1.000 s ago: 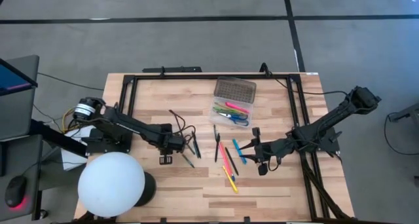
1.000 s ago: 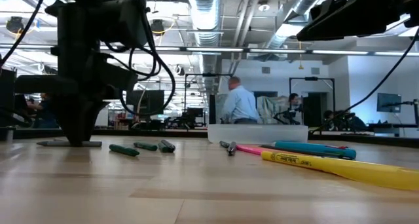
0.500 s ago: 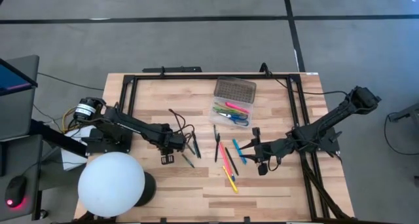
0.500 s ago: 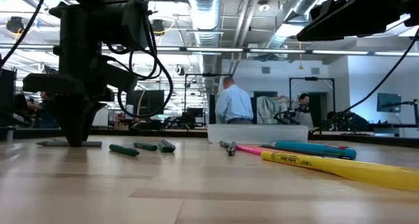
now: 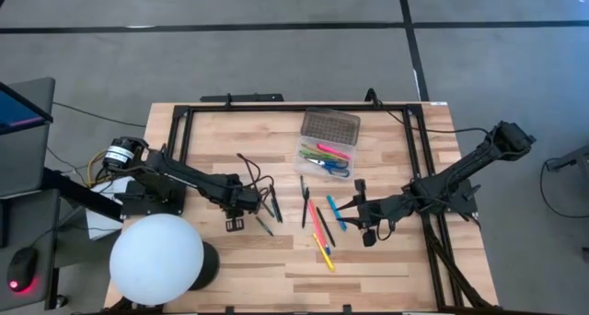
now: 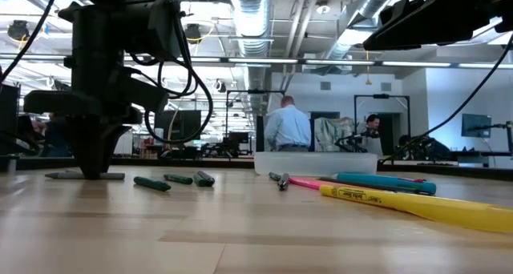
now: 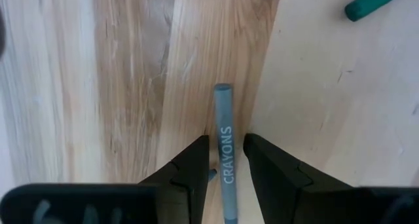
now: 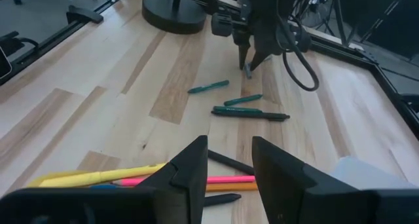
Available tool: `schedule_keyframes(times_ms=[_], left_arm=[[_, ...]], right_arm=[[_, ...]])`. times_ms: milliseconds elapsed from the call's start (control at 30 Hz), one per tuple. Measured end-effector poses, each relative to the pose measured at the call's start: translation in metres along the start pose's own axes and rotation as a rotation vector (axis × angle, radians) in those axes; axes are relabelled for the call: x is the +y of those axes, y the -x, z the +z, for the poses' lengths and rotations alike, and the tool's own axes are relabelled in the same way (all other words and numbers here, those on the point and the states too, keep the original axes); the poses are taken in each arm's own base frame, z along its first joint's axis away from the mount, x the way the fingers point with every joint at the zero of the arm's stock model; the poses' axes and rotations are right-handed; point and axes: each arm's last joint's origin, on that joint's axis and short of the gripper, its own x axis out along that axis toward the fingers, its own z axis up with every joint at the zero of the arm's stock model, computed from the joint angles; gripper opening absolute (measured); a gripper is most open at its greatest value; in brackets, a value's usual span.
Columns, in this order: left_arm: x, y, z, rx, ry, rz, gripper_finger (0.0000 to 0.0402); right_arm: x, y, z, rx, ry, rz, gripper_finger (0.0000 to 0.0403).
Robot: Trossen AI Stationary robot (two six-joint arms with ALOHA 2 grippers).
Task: Pick & place school supplies into a supply box
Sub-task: Put the top gray crayon into the black supply box
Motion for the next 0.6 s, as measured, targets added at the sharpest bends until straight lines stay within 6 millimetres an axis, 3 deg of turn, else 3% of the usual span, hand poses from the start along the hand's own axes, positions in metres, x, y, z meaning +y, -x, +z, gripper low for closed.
schedule_keyframes(times_ms=[400, 600], left_arm=[[-0.0001, -0.0001, 0.0005, -0.006, -0.011, 0.005, 0.0104], [-0.0004, -0.0001, 0.0007, -0.009, -0.012, 0.004, 0.0073]], right_arm=[[0.0, 0.0, 0.0, 0.0, 0.0, 0.0, 0.0111], [0.0, 0.0, 0.0, 0.0, 0.0, 0.0, 0.0111]])
